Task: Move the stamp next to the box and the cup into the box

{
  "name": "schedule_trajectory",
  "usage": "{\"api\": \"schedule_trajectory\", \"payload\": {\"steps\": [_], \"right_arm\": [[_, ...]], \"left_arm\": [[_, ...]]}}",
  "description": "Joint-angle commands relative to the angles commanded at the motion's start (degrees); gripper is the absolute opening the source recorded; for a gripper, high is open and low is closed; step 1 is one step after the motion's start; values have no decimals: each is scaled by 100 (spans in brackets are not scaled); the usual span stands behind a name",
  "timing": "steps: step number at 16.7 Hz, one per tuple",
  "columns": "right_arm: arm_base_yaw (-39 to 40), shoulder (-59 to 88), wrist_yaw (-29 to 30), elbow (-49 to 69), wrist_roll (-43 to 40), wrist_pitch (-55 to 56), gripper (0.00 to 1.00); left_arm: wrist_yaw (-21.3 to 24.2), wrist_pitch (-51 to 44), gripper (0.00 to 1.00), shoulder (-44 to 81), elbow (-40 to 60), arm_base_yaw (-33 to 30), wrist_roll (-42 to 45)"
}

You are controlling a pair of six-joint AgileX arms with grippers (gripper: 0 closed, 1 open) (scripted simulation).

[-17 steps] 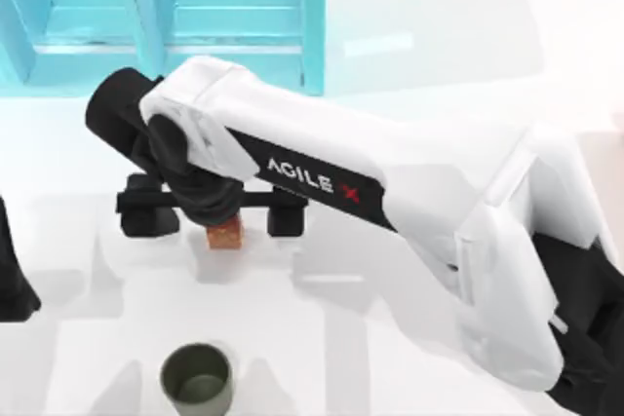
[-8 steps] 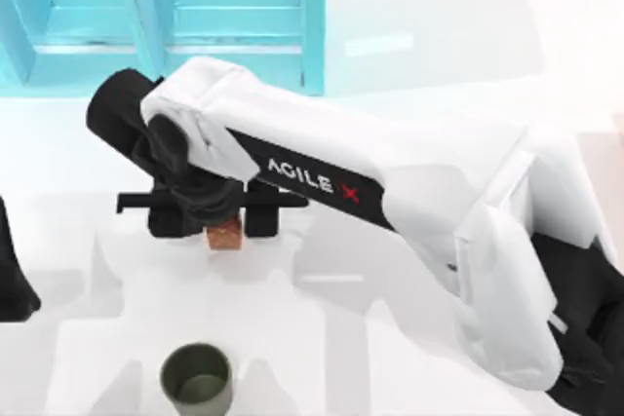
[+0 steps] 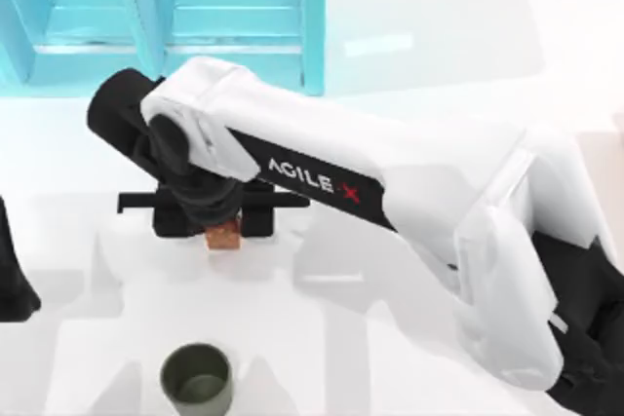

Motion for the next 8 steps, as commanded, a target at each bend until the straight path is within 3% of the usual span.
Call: {"api": "schedule_trajectory", "payload": {"steps": [8], "right_arm": [[-38,-171,-13,-175,-37,8,0]], "left_arm": [[0,0,100,0,0,0,0]]}}
